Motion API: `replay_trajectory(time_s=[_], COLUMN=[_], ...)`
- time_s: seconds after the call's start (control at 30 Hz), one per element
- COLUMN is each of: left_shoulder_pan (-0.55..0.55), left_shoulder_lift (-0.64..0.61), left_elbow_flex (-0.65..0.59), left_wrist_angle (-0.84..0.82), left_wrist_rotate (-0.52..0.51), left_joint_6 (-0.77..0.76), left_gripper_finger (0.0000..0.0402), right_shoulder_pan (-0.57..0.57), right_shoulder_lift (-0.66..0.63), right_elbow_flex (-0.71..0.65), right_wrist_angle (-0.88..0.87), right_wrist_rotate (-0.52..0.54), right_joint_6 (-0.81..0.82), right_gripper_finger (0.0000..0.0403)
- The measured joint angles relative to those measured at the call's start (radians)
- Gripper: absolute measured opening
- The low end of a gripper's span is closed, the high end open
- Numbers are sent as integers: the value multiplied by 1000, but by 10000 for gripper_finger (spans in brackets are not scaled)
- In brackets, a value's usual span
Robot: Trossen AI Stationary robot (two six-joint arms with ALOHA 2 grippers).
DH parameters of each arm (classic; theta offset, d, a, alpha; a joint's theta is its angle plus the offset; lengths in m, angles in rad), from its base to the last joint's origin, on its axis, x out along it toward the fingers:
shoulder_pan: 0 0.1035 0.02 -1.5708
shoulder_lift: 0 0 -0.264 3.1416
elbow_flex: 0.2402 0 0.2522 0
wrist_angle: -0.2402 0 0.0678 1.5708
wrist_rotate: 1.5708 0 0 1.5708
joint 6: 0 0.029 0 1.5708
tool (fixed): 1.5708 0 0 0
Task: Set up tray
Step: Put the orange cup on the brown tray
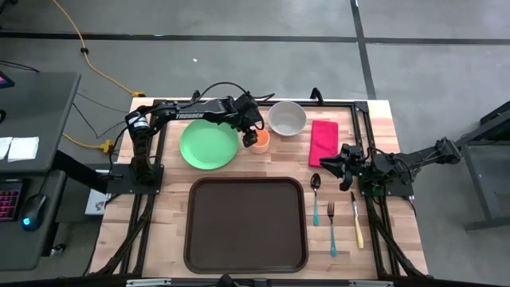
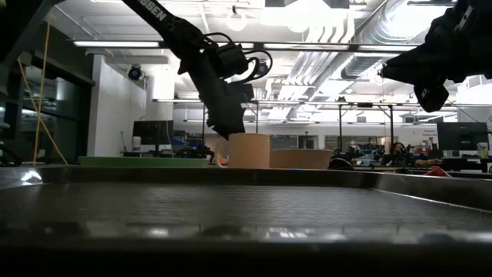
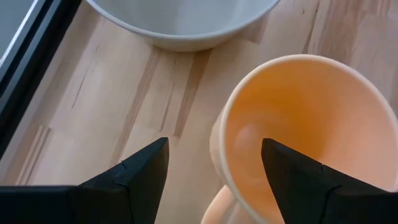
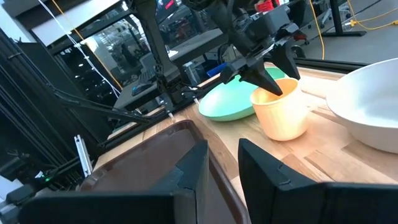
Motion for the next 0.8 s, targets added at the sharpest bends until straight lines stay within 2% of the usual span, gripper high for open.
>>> replay_trajectory(time_s=[0.2,0.57,0.8], left_shoulder_pan=[0,0,0], left_shoulder_lift=[0,0,-1], left_elbow_flex=[0,0,0], left_wrist_angle=[0,24,23], left_wrist_rotate=[-2,-5,-4], left_joint_6=[8,27,29], left_gripper_finger=[269,152,101], right_shoulder_pan=[0,0,0], right_shoulder_lift=[0,0,0], right_elbow_flex=[0,0,0], right_wrist_angle=[-2,-2,-2], right_wrist_rotate=[0,16,18], right_joint_6=[1,3,3], right_gripper_finger=[67,67,67])
